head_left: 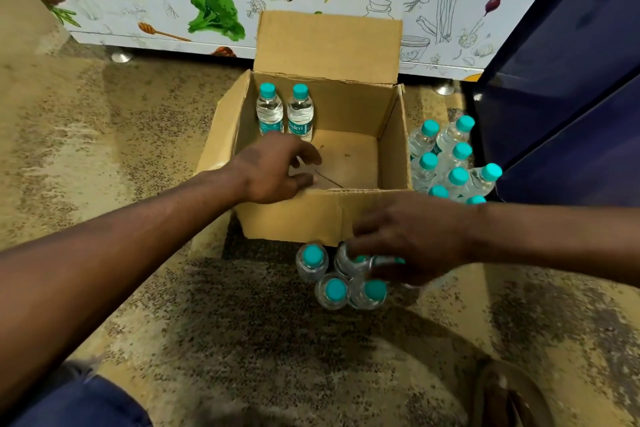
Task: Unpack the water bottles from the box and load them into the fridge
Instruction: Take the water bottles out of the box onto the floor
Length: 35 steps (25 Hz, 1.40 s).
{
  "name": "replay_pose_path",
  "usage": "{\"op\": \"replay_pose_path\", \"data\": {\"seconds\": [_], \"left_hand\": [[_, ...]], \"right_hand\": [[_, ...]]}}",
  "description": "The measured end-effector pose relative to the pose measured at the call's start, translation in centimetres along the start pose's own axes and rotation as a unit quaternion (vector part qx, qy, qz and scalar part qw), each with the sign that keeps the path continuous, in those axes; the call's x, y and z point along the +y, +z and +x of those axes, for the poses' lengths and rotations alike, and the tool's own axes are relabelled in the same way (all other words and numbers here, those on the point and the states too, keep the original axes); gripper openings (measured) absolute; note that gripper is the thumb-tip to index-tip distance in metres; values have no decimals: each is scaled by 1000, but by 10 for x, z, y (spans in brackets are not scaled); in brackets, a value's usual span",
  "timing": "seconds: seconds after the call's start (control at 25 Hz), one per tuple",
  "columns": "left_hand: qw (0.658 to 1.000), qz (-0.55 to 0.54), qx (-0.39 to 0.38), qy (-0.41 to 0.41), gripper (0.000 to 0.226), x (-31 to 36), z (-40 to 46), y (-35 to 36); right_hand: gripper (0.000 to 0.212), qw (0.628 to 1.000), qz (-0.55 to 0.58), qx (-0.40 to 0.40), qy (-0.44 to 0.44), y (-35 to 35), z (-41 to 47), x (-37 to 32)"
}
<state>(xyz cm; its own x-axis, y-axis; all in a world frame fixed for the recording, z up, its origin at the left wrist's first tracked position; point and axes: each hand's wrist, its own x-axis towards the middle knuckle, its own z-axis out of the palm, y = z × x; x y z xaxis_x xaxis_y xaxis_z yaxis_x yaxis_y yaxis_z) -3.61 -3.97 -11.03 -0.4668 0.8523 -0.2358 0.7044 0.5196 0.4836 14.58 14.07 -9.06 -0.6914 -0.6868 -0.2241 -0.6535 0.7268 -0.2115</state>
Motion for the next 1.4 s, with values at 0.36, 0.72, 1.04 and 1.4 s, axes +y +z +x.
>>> {"op": "replay_pose_path", "data": {"seconds": [0.36,0.72,1.04,1.4], "left_hand": [[950,211,124,-194,57,-62,83,-39],[937,269,130,-178,43,-51,93,-11],[942,150,204,-222,41,-28,69,-27],[930,108,348,-44,35,92,-3,-63]], "right_hand": [[15,959,81,213,169,-34,43,90],[16,953,89,211,199,-17,23,97],[16,935,127,241,226,-18,5,99],[82,881,194,344,261,-41,0,89]]}}
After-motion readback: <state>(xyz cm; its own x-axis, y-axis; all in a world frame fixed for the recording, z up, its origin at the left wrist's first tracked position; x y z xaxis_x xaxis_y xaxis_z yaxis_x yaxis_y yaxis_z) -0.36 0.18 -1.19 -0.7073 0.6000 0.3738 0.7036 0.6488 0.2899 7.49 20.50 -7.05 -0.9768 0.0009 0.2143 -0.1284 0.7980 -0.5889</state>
